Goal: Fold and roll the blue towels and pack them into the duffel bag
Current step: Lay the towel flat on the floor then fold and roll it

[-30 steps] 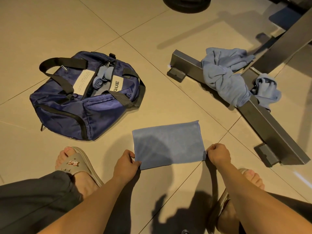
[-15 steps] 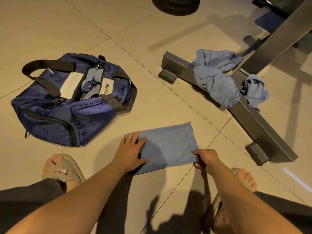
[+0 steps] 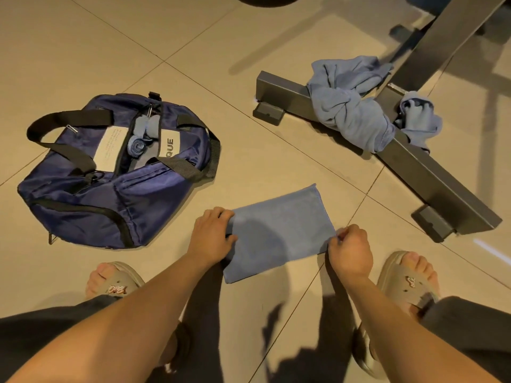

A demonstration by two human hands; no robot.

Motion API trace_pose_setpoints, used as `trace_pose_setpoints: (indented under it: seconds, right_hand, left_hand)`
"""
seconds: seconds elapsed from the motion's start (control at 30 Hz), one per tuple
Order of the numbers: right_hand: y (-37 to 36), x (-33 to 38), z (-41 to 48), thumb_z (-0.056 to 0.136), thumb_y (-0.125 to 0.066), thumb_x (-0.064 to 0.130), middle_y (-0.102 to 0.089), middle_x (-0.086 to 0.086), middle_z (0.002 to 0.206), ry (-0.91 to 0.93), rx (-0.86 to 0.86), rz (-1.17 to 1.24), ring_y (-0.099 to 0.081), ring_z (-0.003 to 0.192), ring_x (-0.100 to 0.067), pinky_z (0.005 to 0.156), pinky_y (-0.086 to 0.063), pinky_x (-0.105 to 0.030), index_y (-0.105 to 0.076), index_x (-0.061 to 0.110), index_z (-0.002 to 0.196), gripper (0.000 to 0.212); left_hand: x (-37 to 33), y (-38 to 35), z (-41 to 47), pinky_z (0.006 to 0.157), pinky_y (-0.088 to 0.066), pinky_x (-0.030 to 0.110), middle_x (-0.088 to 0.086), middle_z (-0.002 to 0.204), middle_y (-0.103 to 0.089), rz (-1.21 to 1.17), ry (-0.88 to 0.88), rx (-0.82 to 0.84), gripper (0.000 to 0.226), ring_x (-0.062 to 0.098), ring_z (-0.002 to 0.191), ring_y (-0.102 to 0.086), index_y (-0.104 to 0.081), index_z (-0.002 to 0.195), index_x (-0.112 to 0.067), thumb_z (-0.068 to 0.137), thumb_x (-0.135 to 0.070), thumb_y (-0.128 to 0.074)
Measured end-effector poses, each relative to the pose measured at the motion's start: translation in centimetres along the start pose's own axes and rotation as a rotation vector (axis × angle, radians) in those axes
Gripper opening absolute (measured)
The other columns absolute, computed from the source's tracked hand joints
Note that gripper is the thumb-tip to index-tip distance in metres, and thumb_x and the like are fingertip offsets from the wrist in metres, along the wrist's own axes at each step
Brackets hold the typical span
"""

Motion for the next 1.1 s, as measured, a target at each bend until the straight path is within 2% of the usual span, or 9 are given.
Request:
trace_pose_setpoints:
  seconds: [0.17, 0.27, 0.37, 0.47, 0.6, 0.7, 0.83, 0.97, 1.1]
  right_hand:
    - [-3.6, 6.2, -6.0, 0.085, -0.059, 0.014, -0.054, -0.003, 0.09, 0.38, 0.252, 0.006, -0.055, 0.078, -0.028, 0.065, -0.046, -0.041, -0.051, 0.019, 0.076, 0.013]
    - [-5.5, 8.6, -8.8, 0.084, -0.057, 0.017, -0.054, -0.004, 0.089, 0.515, 0.352, -0.057, -0.056, 0.076, -0.027, 0.065, -0.05, -0.044, -0.057, 0.016, 0.075, 0.009]
    - [-6.7, 10.0, -11.1, 0.089, -0.059, 0.018, -0.059, -0.01, 0.1, 0.68, 0.453, -0.135, -0.058, 0.087, -0.028, 0.078, -0.05, -0.041, -0.065, 0.011, 0.09, 0.009]
    - [-8.3, 10.4, -12.7, 0.093, -0.065, 0.025, -0.06, -0.015, 0.119, 0.718, 0.553, -0.131, -0.058, 0.109, -0.03, 0.092, -0.042, -0.033, -0.065, 0.007, 0.118, 0.031]
    - [-10.3, 10.1, -13.8, 0.082, -0.071, 0.055, -0.058, -0.018, 0.131, 0.728, 0.384, -0.323, -0.058, 0.115, -0.04, 0.095, -0.05, -0.051, -0.055, 0.015, 0.137, 0.069]
    - [-10.7, 10.9, -14.4, 0.077, -0.073, 0.061, -0.055, -0.016, 0.133, 0.698, 0.323, -0.431, -0.056, 0.116, -0.04, 0.094, -0.049, -0.051, -0.053, 0.017, 0.139, 0.078]
    - [-11.4, 10.9, -14.9, 0.077, -0.075, 0.055, -0.055, -0.015, 0.129, 0.667, 0.28, -0.529, -0.055, 0.112, -0.036, 0.092, -0.048, -0.046, -0.054, 0.016, 0.134, 0.072]
    - [-11.9, 10.8, -15.4, 0.073, -0.077, 0.037, -0.06, -0.014, 0.112, 0.656, 0.263, -0.581, -0.056, 0.095, -0.033, 0.075, -0.047, -0.042, -0.064, 0.013, 0.118, 0.052]
    - [-11.6, 10.9, -15.4, 0.073, -0.069, 0.015, -0.059, -0.01, 0.095, 0.673, 0.256, -0.643, -0.052, 0.081, -0.029, 0.064, -0.034, -0.037, -0.066, 0.014, 0.098, 0.025]
  left_hand:
    - [-0.6, 0.9, 2.4, 0.086, -0.042, 0.042, 0.004, 0.113, -0.061, 0.004, 0.169, 0.139, 0.045, 0.029, 0.104, -0.053, -0.054, 0.114, -0.023, 0.079, -0.042, -0.075]
    - [-0.1, 1.2, 3.1, 0.086, -0.047, 0.042, 0.005, 0.107, -0.062, 0.035, 0.246, 0.254, 0.046, 0.03, 0.104, -0.056, -0.065, 0.104, -0.022, 0.075, -0.055, -0.077]
    - [0.4, 0.9, 2.7, 0.072, -0.051, 0.037, 0.004, 0.092, -0.064, -0.072, 0.314, 0.293, 0.046, 0.027, 0.087, -0.061, -0.064, 0.09, -0.019, 0.07, -0.057, -0.081]
    - [0.6, 1.6, 2.6, 0.056, -0.038, 0.03, 0.005, 0.082, -0.059, -0.208, 0.384, 0.316, 0.042, 0.026, 0.074, -0.057, -0.057, 0.088, -0.013, 0.078, -0.05, -0.074]
    - [2.0, 2.4, 3.0, 0.053, -0.035, 0.03, 0.012, 0.076, -0.052, -0.408, 0.506, 0.328, 0.022, 0.031, 0.063, -0.053, -0.057, 0.08, -0.006, 0.076, -0.018, -0.074]
    - [3.2, 2.3, 2.1, 0.049, -0.032, 0.03, 0.013, 0.065, -0.045, -0.597, 0.612, 0.396, 0.033, 0.024, 0.053, -0.036, -0.05, 0.07, -0.005, 0.078, -0.012, -0.081]
    - [3.9, 2.6, 1.7, 0.048, -0.033, 0.029, 0.011, 0.065, -0.045, -0.679, 0.672, 0.396, 0.036, 0.022, 0.053, -0.04, -0.05, 0.071, -0.006, 0.077, -0.014, -0.085]
    - [4.0, 2.7, 1.4, 0.054, -0.04, 0.03, 0.013, 0.074, -0.058, -0.763, 0.678, 0.416, 0.021, 0.025, 0.065, -0.057, -0.06, 0.083, -0.003, 0.077, -0.006, -0.08]
    - [4.6, 2.5, 1.2, 0.056, -0.04, 0.034, 0.016, 0.063, -0.056, -0.773, 0.572, 0.345, 0.024, 0.026, 0.055, -0.047, -0.057, 0.062, -0.006, 0.078, -0.005, -0.075]
Point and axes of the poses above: each hand's wrist, its own z-axis towards the middle knuckle, its own y-axis out of the back of the hand, x = y × z, the point moved 2 cm from there along z, towards the middle knuckle
